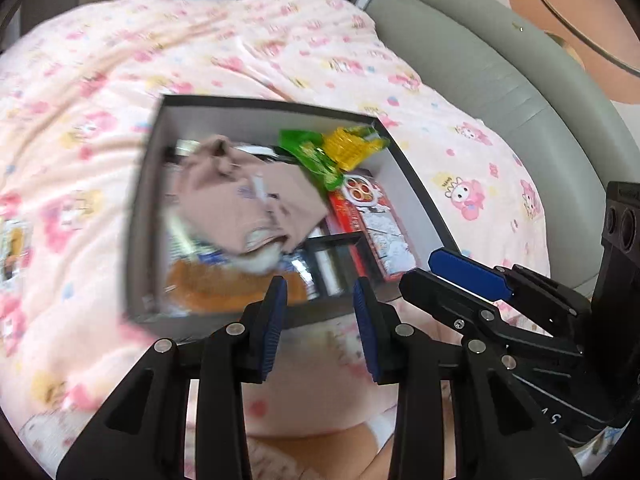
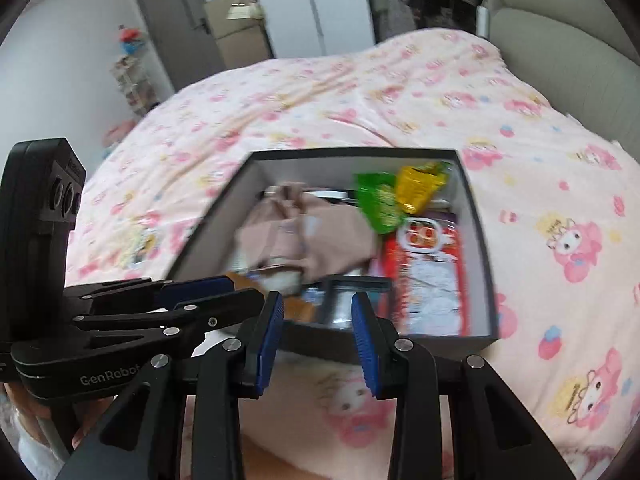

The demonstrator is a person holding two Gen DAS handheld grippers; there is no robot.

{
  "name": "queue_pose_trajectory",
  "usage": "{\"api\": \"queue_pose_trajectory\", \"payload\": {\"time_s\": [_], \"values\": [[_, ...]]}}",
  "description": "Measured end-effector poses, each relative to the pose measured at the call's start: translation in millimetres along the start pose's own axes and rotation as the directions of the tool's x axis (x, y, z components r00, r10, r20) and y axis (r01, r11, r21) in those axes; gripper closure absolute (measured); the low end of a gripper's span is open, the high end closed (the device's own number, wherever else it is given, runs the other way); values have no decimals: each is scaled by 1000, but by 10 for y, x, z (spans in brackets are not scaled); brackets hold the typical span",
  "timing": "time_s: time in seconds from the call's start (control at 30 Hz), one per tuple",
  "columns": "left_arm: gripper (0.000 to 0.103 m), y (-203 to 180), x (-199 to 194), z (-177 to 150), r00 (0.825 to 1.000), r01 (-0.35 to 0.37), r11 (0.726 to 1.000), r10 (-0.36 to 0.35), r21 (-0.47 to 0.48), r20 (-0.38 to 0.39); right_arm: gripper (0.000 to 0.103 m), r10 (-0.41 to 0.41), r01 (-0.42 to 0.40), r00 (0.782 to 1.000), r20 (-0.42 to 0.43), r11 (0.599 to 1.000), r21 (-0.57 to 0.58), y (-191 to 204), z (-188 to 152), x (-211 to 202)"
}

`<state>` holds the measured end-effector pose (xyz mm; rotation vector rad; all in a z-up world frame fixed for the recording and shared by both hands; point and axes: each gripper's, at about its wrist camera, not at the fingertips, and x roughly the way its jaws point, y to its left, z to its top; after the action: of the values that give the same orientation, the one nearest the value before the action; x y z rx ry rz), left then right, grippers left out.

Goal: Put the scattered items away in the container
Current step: 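Withdraw both grippers from the box toward the card and sticker, then grasp the card with plastic-wrapped sticker using the right gripper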

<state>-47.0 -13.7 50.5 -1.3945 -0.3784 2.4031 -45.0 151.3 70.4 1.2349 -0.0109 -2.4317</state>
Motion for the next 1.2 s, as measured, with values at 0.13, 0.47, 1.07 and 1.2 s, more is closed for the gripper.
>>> {"api": "queue_pose_trajectory", "payload": {"time_s": [0.13, 0.47, 1.07, 1.2], "values": [[69, 271, -326, -118, 999, -22, 998, 24, -59, 28, 71, 55, -54, 998, 9, 997, -52, 404, 24, -43], [69, 1572, -1029, -529, 982, -119, 945, 157, -306, 103, 71, 186, -203, 978, -94, 953, -226, 1797, 197, 521], [63, 3767, -538, -783, 991, -55, 728, 125, -683, 54, 66, 170, -274, 875, -454, 946, -173, 2725, 549, 2582], [63, 3822, -318, -771, 995, 15, 708, 58, -706, 79, 66, 149, -224, 898, -415, 964, -140, 2666, 713, 2796]]}}
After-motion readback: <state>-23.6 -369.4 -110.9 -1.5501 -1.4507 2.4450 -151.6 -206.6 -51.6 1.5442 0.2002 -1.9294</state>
